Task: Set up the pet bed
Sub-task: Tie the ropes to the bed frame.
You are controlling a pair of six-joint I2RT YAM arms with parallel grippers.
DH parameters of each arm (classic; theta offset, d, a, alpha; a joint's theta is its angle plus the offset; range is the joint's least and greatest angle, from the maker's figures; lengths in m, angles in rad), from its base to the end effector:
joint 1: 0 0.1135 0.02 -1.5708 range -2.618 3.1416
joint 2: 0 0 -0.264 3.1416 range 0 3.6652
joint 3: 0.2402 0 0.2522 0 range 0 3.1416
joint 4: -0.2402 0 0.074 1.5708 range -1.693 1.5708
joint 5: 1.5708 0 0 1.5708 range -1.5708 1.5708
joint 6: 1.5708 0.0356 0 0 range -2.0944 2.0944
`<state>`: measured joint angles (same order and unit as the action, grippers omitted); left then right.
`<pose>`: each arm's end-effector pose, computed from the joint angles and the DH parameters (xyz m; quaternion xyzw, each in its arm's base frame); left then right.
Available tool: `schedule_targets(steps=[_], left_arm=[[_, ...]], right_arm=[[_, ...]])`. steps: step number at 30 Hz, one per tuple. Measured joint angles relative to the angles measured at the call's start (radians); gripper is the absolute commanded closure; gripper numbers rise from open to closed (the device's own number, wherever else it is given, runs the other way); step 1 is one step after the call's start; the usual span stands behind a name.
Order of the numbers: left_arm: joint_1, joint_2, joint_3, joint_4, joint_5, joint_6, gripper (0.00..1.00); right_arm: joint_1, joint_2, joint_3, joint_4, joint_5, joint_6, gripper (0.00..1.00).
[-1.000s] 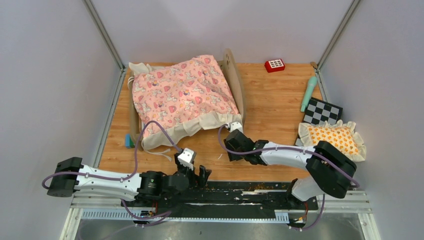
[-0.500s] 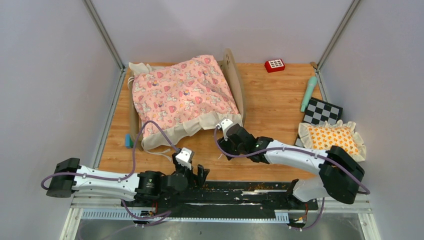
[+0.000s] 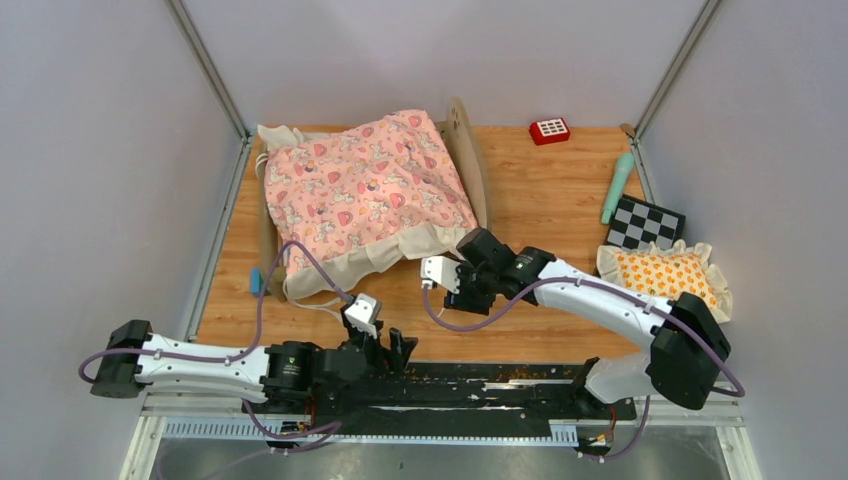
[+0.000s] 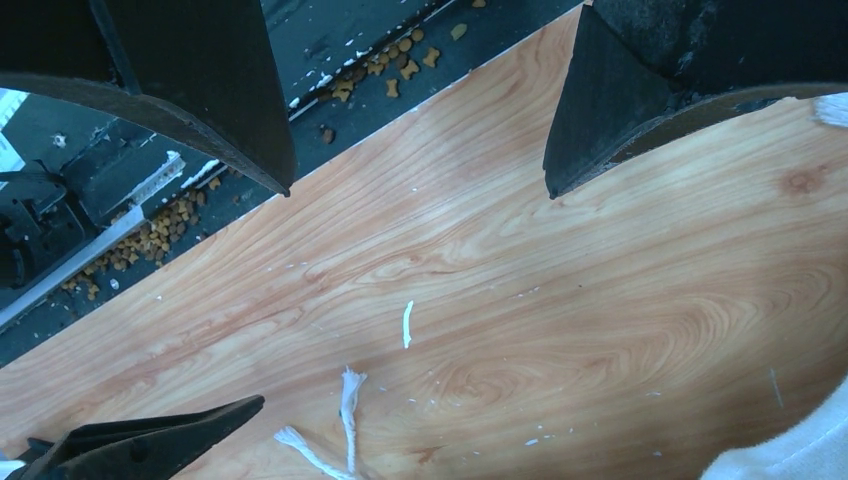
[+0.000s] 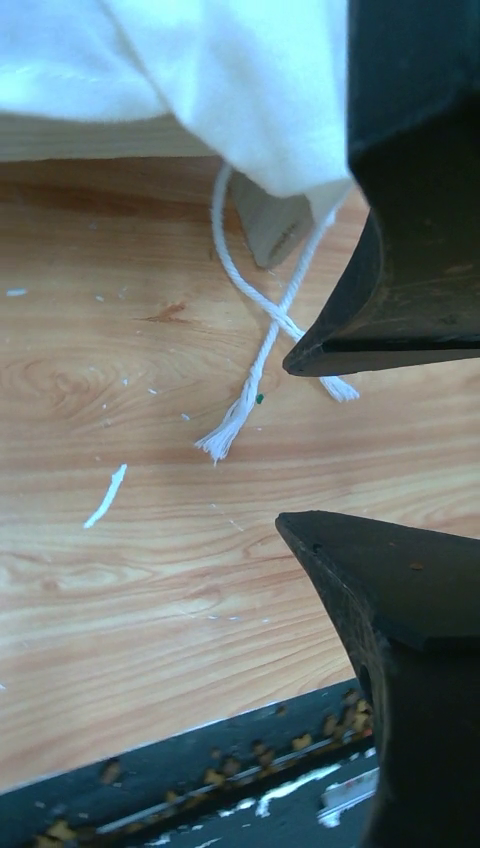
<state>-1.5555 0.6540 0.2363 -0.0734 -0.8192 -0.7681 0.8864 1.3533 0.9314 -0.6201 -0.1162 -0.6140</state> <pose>0.0282 -0.1450 0.1832 0.1128 0.8052 -0.2967 0.5009 0.1651 0.2089 0.2313 -0.6681 0.6946 0.0910 0.2509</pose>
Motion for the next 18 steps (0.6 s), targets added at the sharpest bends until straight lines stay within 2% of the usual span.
schedule_targets(steps=[7,13,18], left_arm=[[0.000,-0.047,-0.021,-0.014,0.006,-0.001,0.00],[0.000,-0.055,-0.025,-0.017,0.015,-0.006,0.00],[0.000,-0.062,-0.036,-0.021,0.028,-0.008,0.00]], right_arm=[[-0.042,0.114,0.087,-0.118,-0.130,-0.276,0.49],[-0.056,0.253,0.104,-0.169,-0.162,-0.398,0.52],[-0.057,0.268,0.105,-0.167,-0.167,-0.478,0.54]])
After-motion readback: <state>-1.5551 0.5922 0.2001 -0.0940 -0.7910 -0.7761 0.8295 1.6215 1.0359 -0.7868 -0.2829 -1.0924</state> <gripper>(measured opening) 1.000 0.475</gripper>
